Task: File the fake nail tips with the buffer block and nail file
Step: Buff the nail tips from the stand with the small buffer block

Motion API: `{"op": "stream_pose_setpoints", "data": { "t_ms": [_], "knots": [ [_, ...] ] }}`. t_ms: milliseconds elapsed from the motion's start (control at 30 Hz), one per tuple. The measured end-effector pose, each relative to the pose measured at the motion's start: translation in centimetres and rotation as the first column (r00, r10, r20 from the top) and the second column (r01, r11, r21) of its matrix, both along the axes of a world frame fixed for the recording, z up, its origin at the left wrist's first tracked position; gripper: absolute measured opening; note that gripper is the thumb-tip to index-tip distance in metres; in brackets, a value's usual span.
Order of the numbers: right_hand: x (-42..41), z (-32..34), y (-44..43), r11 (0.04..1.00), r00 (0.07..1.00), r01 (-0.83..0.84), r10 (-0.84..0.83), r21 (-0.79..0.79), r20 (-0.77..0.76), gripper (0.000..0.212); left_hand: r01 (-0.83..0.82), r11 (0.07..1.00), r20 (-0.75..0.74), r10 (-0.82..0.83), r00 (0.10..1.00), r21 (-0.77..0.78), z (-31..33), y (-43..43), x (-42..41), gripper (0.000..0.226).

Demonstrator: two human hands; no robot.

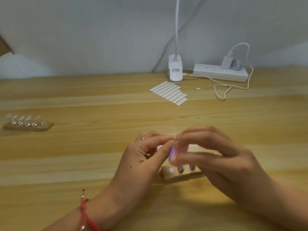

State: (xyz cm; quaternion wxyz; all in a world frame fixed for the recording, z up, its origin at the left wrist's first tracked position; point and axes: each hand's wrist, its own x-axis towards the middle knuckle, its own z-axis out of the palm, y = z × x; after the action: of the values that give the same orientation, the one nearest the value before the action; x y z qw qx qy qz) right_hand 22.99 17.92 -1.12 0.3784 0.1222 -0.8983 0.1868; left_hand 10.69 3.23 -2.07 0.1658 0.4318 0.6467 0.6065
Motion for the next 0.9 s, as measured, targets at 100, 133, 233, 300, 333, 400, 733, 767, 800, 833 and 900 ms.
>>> {"op": "stream_pose_setpoints", "data": {
  "t_ms": [100,133,233,300,333,400,733,767,800,833,900],
  "knots": [
    [0.14,0.33,0.10,0.997,0.999,0.049,-0.049,-0.068,-0.001,0.018,0.011,1.000,-0.019,-0.011,1.000,0.013,-0.06,-0.05,-0.10,0.020],
    [0.17,0.34,-0.04,0.998,0.999,0.034,-0.034,-0.050,0.002,0.020,0.017,1.000,-0.009,-0.017,1.000,0.019,-0.05,-0.07,-0.10,0.023],
    [0.22,0.07,-0.21,1.000,1.000,0.022,-0.022,-0.002,0.018,0.026,0.022,1.000,0.007,-0.022,1.000,0.018,-0.13,-0.08,-0.12,0.025],
    [0.29,0.27,-0.04,0.995,0.997,0.072,-0.072,-0.074,0.014,0.020,0.020,1.000,0.007,-0.020,1.000,0.013,-0.12,-0.10,-0.13,0.021],
    [0.35,0.36,-0.10,0.994,0.997,0.071,-0.071,-0.084,0.004,0.020,0.017,1.000,0.006,-0.017,1.000,0.012,-0.09,-0.12,-0.09,0.021],
    [0.37,0.34,-0.41,0.999,1.000,0.021,-0.021,-0.038,-0.018,0.022,0.013,1.000,0.006,-0.013,1.000,0.013,-0.04,-0.07,-0.04,0.026],
    [-0.02,0.36,-0.39,0.990,0.997,0.074,-0.072,-0.118,0.020,0.018,-0.015,1.000,0.006,0.015,1.000,0.015,0.20,-0.06,0.02,0.014],
    [-0.02,0.37,-0.35,0.989,0.996,0.083,-0.081,-0.123,0.024,0.018,-0.012,1.000,-0.001,0.012,1.000,0.012,0.19,-0.05,0.07,0.013],
    [0.01,0.27,-0.46,0.993,0.998,0.059,-0.057,-0.101,0.022,0.021,-0.004,1.000,-0.001,0.004,1.000,0.012,0.19,-0.03,0.10,0.012],
    [0.04,0.20,-0.53,0.997,1.000,0.021,-0.019,-0.075,0.016,0.024,0.002,1.000,0.001,-0.002,1.000,0.013,0.21,-0.01,0.13,0.014],
    [0.07,0.12,-0.48,0.996,1.000,0.020,-0.019,-0.088,0.013,0.025,0.000,1.000,-0.008,0.000,1.000,0.018,0.18,0.02,0.10,0.015]
  ]
}}
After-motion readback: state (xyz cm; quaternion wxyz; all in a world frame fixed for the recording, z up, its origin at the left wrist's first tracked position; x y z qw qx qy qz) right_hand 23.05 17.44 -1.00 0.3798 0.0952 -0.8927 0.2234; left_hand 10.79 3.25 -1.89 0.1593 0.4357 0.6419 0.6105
